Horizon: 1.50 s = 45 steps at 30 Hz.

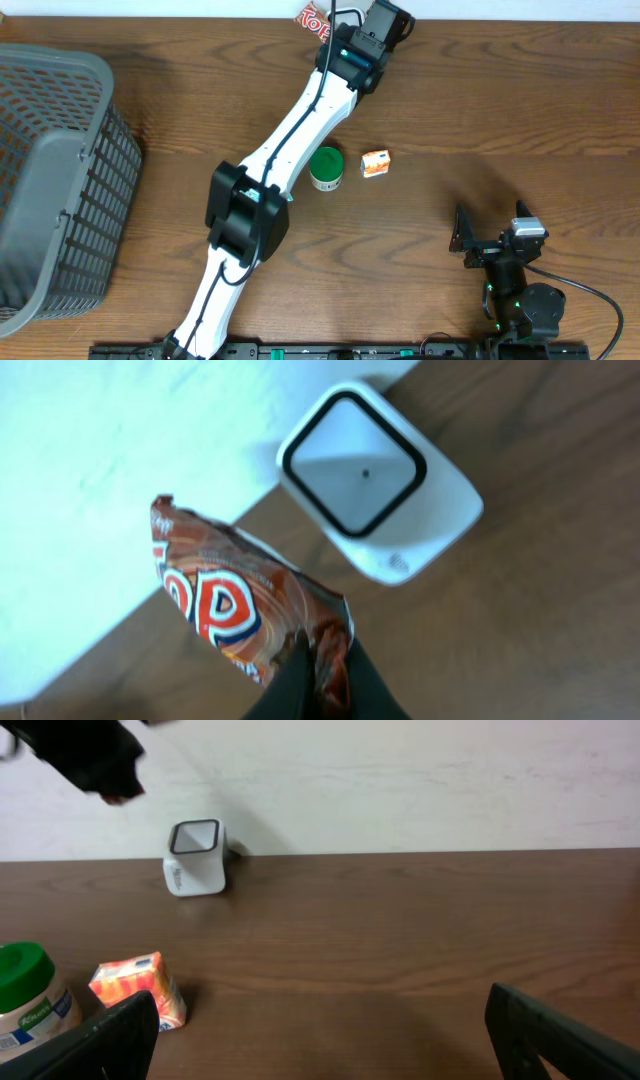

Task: Scan the item barcode
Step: 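Hold the Top bar against the front of the white scanner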

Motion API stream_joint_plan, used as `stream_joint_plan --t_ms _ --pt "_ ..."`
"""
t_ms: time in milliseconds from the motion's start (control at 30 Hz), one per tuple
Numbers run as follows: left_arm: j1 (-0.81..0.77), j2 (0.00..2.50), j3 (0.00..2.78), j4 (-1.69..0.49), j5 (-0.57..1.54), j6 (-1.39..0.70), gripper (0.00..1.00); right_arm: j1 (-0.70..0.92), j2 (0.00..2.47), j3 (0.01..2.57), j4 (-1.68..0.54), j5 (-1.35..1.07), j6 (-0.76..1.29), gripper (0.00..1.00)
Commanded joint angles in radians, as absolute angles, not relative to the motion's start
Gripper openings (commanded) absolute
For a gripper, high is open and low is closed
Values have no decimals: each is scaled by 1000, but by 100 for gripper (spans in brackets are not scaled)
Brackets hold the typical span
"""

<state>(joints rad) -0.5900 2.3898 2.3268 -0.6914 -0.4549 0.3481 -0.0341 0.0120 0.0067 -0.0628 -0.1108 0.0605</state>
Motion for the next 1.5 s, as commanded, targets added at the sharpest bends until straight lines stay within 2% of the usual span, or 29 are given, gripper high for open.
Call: stream_joint_plan --t_ms 0,433,767,1100,1467 --pt "-593 2420 2340 -641 -487 427 7 -23 9 6 -66 -106 70 99" --pt "-594 2489 2339 -533 -367 465 7 -23 9 6 -66 -106 70 99" --pt "-594 2546 2318 -539 -339 555 7 -23 9 6 -66 -106 70 99" --pt "-597 2546 2311 -566 -214 625 7 -23 9 6 -66 -106 70 99" --pt "-596 2545 2311 -530 -243 690 8 -23 9 6 -66 -106 70 99"
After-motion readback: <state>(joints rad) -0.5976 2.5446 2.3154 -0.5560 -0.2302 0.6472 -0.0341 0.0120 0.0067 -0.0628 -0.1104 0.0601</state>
